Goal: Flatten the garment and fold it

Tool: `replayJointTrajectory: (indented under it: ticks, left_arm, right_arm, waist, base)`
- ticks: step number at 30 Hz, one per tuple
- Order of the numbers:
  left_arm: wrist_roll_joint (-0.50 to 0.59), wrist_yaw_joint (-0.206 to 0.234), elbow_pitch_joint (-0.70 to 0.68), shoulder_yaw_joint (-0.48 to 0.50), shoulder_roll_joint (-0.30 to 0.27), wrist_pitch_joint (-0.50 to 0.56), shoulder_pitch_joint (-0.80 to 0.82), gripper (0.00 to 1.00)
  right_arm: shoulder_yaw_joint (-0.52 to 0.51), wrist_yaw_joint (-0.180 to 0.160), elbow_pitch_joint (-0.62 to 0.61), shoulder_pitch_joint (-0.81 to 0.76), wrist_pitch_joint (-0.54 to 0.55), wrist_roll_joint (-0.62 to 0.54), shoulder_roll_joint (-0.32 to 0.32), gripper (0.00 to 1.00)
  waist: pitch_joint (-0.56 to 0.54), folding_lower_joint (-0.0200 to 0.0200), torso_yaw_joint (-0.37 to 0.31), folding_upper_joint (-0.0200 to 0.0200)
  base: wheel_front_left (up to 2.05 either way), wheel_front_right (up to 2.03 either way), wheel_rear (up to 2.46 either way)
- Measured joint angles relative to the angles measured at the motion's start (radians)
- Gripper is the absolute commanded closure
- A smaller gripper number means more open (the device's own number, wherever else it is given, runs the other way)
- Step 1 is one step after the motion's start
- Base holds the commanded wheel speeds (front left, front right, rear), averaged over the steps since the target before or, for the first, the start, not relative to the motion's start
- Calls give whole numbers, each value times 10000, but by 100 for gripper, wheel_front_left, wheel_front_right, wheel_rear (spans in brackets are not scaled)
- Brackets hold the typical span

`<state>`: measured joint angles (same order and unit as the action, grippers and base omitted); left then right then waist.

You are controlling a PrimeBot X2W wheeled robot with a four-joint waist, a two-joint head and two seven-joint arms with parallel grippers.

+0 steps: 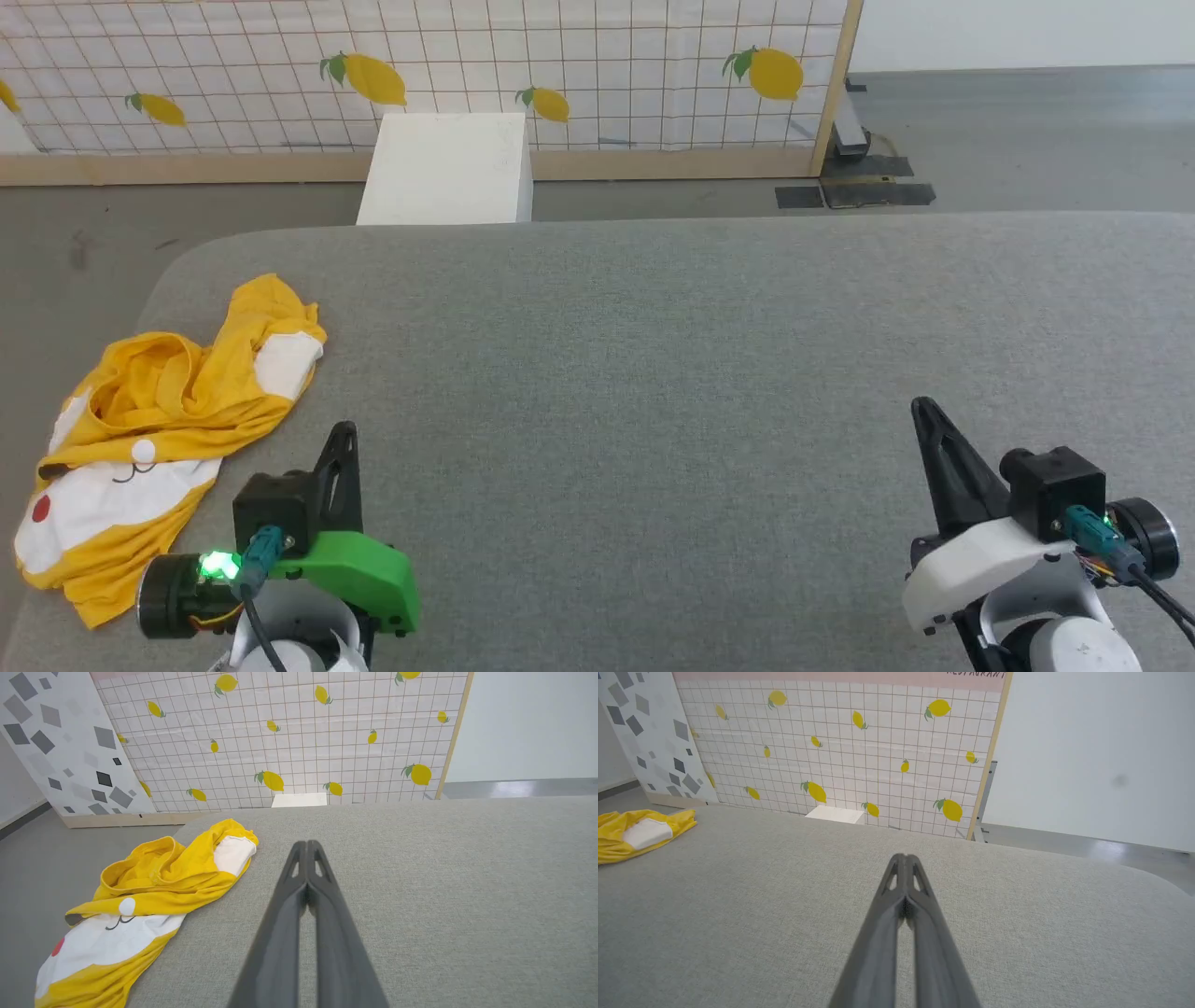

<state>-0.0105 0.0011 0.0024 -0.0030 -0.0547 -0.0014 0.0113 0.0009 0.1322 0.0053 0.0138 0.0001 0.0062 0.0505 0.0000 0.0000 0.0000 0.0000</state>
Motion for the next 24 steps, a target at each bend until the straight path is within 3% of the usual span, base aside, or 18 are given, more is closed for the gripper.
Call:
replayJointTrajectory:
  ticks: [20,21,24]
  left_arm:
    - [0,0,0,0,0,0,0,100]
    - [-6,0,2,-8,-2,0,2,0]
    - [-13,0,2,-29,-2,0,2,0]
  right_arm:
    - [0,-2,0,0,0,0,0,100]
    - [0,0,4,1,0,2,0,0]
    - [0,0,6,2,0,2,0,0]
  waist:
    - [0,0,0,0]
    - [0,0,0,0]
    - [0,0,0,0]
  base:
    - [0,0,0]
    - [0,0,0]
    - [0,0,0]
